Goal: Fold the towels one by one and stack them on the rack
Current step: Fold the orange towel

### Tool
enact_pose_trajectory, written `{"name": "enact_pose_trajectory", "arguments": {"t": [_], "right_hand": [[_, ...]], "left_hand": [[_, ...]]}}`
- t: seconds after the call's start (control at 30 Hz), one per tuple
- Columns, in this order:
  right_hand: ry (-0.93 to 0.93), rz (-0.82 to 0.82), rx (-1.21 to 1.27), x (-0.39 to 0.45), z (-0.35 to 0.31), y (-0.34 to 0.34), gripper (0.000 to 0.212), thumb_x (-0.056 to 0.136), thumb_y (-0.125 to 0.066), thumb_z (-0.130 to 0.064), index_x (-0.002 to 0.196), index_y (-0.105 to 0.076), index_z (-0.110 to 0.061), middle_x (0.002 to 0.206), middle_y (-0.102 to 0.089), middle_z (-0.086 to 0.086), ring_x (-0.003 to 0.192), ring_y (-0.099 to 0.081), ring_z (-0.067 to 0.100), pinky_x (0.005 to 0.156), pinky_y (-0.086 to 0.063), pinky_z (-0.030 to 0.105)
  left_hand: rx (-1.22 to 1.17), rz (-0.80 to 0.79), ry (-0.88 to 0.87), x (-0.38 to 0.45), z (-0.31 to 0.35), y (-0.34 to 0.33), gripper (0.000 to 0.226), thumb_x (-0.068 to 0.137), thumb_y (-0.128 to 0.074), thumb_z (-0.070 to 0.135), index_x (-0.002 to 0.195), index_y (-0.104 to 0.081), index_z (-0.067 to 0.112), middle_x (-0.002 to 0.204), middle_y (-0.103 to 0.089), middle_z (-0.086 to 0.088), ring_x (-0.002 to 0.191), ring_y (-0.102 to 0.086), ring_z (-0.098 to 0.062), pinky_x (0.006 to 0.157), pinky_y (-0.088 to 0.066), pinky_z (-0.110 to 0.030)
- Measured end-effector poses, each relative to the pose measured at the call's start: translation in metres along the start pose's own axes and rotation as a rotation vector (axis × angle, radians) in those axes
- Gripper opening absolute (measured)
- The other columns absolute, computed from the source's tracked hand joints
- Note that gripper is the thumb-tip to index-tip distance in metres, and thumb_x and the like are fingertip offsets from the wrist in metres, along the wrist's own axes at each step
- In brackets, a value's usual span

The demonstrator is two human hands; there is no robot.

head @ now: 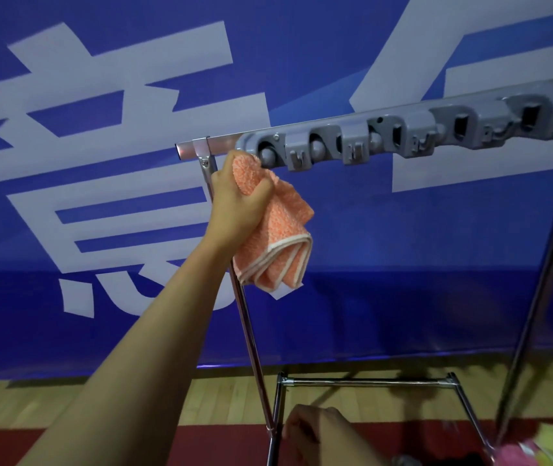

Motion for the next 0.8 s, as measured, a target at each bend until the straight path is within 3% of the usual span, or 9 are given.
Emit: {"name": "enact_pose_trajectory", "arguments": {"t": [0.07, 0.13, 0.23, 0.3, 0.37, 0.5, 0.7, 0.8], "right_hand": [[-0.004, -0.009, 0.036, 0.002, -0.001, 0.004, 0.017, 0.103, -0.051, -0.027, 0.104, -0.067, -0.030, 0.096, -0.064, -0.011, 0.095, -0.066, -0.005, 0.072, -0.038, 0.003], [-0.082, -0.057, 0.043, 0.007, 0.001, 0.006, 0.018, 0.103, -0.051, -0.022, 0.109, -0.067, -0.029, 0.103, -0.060, -0.006, 0.114, -0.066, 0.012, 0.068, -0.036, 0.002], [-0.060, -0.018, -0.022, 0.006, 0.004, 0.005, 0.014, 0.100, -0.052, -0.028, 0.100, -0.064, -0.034, 0.105, -0.068, -0.005, 0.104, -0.068, 0.012, 0.075, -0.043, 0.008], [-0.034, 0.016, -0.031, 0.000, 0.007, 0.000, 0.012, 0.101, -0.050, -0.034, 0.097, -0.061, -0.035, 0.098, -0.066, -0.012, 0.089, -0.061, 0.002, 0.084, -0.046, 0.016], [0.006, 0.044, -0.056, -0.001, 0.009, -0.002, 0.014, 0.101, -0.047, -0.038, 0.095, -0.059, -0.036, 0.089, -0.060, -0.016, 0.080, -0.054, -0.003, 0.082, -0.047, 0.016], [0.093, -0.018, -0.026, 0.001, 0.001, 0.003, 0.018, 0.099, -0.051, -0.023, 0.106, -0.065, -0.029, 0.091, -0.060, -0.013, 0.085, -0.057, -0.001, 0.074, -0.040, 0.006], [0.049, -0.123, -0.075, 0.008, 0.003, 0.003, 0.020, 0.096, -0.048, -0.023, 0.098, -0.056, -0.042, 0.101, -0.062, -0.007, 0.108, -0.066, 0.013, 0.091, -0.041, 0.010], [0.054, -0.148, -0.099, 0.016, 0.001, 0.003, 0.022, 0.102, -0.047, -0.017, 0.104, -0.053, -0.037, 0.095, -0.057, -0.013, 0.107, -0.062, 0.006, 0.096, -0.037, 0.006]], "left_hand": [[-0.033, 0.027, 0.017, -0.001, -0.001, -0.004, 0.030, 0.102, -0.063, 0.024, 0.126, -0.045, 0.027, 0.108, -0.061, -0.001, 0.082, -0.071, -0.009, 0.060, -0.056, -0.016], [-0.075, 0.029, 0.041, -0.004, 0.000, -0.005, 0.031, 0.103, -0.061, 0.023, 0.128, -0.043, 0.025, 0.103, -0.061, 0.003, 0.078, -0.073, -0.005, 0.060, -0.058, -0.019], [-0.107, 0.007, 0.080, -0.006, 0.003, -0.006, 0.031, 0.103, -0.061, 0.023, 0.126, -0.042, 0.031, 0.108, -0.062, -0.001, 0.089, -0.074, -0.015, 0.071, -0.063, -0.031], [-0.100, -0.016, 0.095, -0.008, 0.004, -0.004, 0.034, 0.103, -0.061, 0.023, 0.124, -0.039, 0.038, 0.110, -0.062, -0.001, 0.093, -0.073, -0.020, 0.072, -0.063, -0.034], [-0.094, -0.032, 0.110, -0.009, 0.004, -0.002, 0.035, 0.102, -0.062, 0.022, 0.118, -0.040, 0.044, 0.112, -0.063, -0.002, 0.092, -0.074, -0.021, 0.074, -0.065, -0.038], [-0.096, -0.028, 0.093, -0.011, 0.008, -0.002, 0.037, 0.102, -0.061, 0.020, 0.104, -0.040, 0.051, 0.108, -0.062, -0.003, 0.090, -0.074, -0.023, 0.075, -0.066, -0.041], [-0.143, -0.021, 0.071, -0.011, 0.004, -0.006, 0.032, 0.105, -0.057, 0.026, 0.110, -0.038, 0.051, 0.106, -0.061, -0.001, 0.081, -0.073, -0.016, 0.065, -0.060, -0.025], [-0.100, -0.010, 0.021, -0.006, 0.006, -0.002, 0.028, 0.104, -0.059, 0.023, 0.115, -0.042, 0.043, 0.102, -0.060, 0.003, 0.083, -0.070, -0.014, 0.064, -0.059, -0.023]]}}
Point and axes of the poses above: each hand's wrist, its own x-axis towards the middle knuckle, its own y-axis out of the back of the hand, z = x × y, the point moved 4 cm from there along x, towards the middle knuckle
